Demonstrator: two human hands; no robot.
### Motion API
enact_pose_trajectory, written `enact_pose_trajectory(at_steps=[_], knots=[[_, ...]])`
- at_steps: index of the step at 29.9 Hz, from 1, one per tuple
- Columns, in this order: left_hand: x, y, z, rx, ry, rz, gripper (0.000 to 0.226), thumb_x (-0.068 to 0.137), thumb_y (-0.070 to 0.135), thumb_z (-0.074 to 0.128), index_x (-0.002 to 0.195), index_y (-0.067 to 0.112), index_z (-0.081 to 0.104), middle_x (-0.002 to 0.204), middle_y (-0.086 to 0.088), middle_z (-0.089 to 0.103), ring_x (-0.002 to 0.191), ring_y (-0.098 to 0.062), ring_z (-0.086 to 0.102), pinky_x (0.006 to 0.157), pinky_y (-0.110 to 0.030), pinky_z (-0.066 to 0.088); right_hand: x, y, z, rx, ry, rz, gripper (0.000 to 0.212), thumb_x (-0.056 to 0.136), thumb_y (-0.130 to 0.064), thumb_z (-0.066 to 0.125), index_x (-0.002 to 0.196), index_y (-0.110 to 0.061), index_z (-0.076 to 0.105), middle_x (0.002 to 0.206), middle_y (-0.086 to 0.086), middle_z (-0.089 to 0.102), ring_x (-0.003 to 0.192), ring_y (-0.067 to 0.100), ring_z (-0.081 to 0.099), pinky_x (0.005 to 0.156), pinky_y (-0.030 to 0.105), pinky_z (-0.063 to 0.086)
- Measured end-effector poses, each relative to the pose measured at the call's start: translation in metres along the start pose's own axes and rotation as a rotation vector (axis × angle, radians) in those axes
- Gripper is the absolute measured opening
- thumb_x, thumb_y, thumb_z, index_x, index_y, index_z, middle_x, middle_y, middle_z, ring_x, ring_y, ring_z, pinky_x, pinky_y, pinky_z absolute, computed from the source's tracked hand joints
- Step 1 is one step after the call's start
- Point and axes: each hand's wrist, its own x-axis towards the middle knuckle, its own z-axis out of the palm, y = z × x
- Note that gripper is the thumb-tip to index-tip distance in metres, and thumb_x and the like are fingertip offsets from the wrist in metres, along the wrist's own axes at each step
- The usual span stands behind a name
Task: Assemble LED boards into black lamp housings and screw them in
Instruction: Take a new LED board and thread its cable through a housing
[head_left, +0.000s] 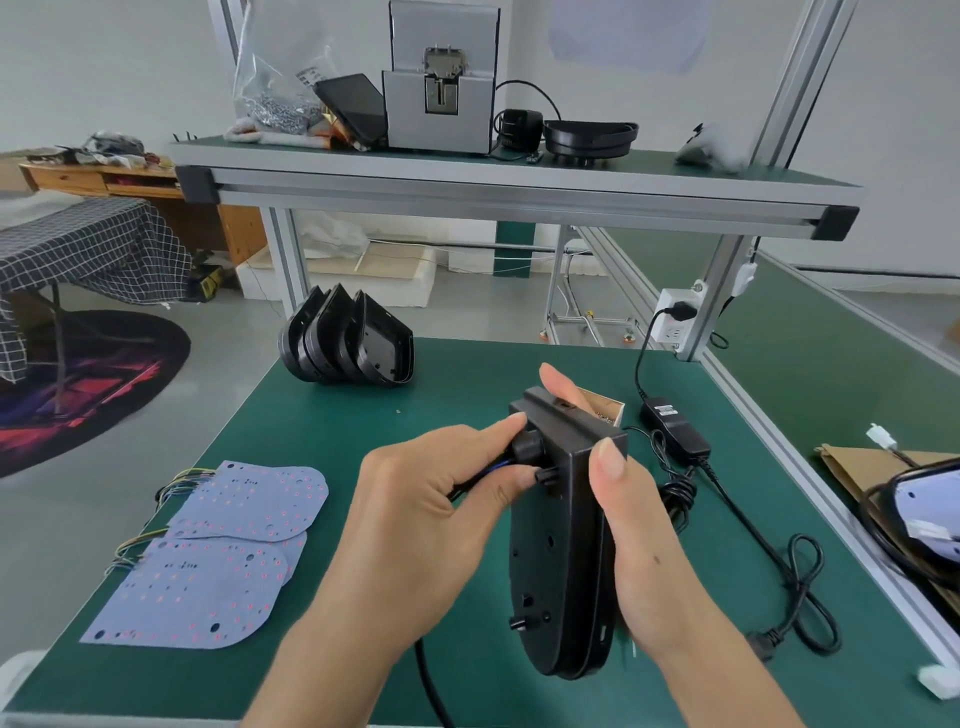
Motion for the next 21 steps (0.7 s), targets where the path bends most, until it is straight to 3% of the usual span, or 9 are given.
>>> enact_pose_trajectory(at_steps=[7, 11, 12, 15, 19, 21], knots=[[0.003, -0.002, 0.002, 0.147, -0.024, 0.126, 0.029, 0.098, 0.038, 0.059, 0.126, 0.038, 0.065, 0.076, 0.006, 0.059, 0.073, -0.017, 0.057, 0.067, -0.029, 0.047, 0.003, 0.005, -0.009, -0.094, -0.029, -0.026, 0.075, 0.094, -0.082, 0.047, 0.158, -0.044, 0.040, 0.157, -0.011, 0.049, 0.150, 0.017, 0.041, 0.122, 0.057, 0.030], [-0.008, -0.006, 0.012, -0.030, 0.036, -0.052, 0.044, 0.091, 0.046, 0.066, 0.135, 0.048, 0.061, 0.087, 0.023, 0.068, 0.082, 0.001, 0.064, 0.075, -0.011, 0.047, -0.005, 0.011, -0.005, -0.003, 0.026, -0.024, 0.074, 0.096, -0.078, 0.049, 0.159, -0.041, 0.040, 0.157, -0.002, 0.053, 0.150, 0.024, 0.043, 0.121, 0.065, 0.028], [-0.011, -0.006, 0.014, -0.120, 0.041, -0.106, 0.045, 0.089, 0.046, 0.069, 0.133, 0.052, 0.062, 0.094, 0.027, 0.072, 0.089, 0.005, 0.068, 0.082, -0.012, 0.051, -0.006, 0.012, -0.004, -0.003, 0.030, -0.025, 0.074, 0.095, -0.080, 0.049, 0.158, -0.044, 0.039, 0.157, -0.004, 0.053, 0.150, 0.023, 0.043, 0.121, 0.066, 0.027], [-0.017, -0.003, 0.017, -0.285, 0.036, -0.151, 0.034, 0.089, 0.038, 0.072, 0.120, 0.052, 0.072, 0.109, 0.020, 0.077, 0.104, -0.004, 0.074, 0.091, -0.021, 0.057, -0.007, 0.011, -0.005, 0.015, 0.027, -0.013, 0.076, 0.088, -0.087, 0.050, 0.155, -0.052, 0.039, 0.160, -0.009, 0.049, 0.151, 0.022, 0.041, 0.122, 0.067, 0.027], [-0.015, 0.002, 0.014, -0.283, 0.108, -0.187, 0.028, 0.086, 0.033, 0.077, 0.109, 0.050, 0.078, 0.098, 0.014, 0.079, 0.093, -0.007, 0.075, 0.084, -0.020, 0.058, -0.007, 0.011, -0.001, 0.042, 0.032, -0.039, 0.076, 0.091, -0.083, 0.050, 0.157, -0.048, 0.039, 0.161, -0.009, 0.047, 0.152, 0.022, 0.039, 0.122, 0.067, 0.025], [-0.013, 0.003, 0.013, -0.251, 0.096, -0.188, 0.026, 0.085, 0.035, 0.077, 0.107, 0.049, 0.078, 0.092, 0.008, 0.078, 0.089, -0.016, 0.073, 0.083, -0.033, 0.060, -0.007, 0.012, 0.001, 0.064, 0.040, -0.036, 0.073, 0.094, -0.080, 0.048, 0.158, -0.046, 0.038, 0.159, -0.007, 0.049, 0.152, 0.021, 0.039, 0.123, 0.065, 0.024]])
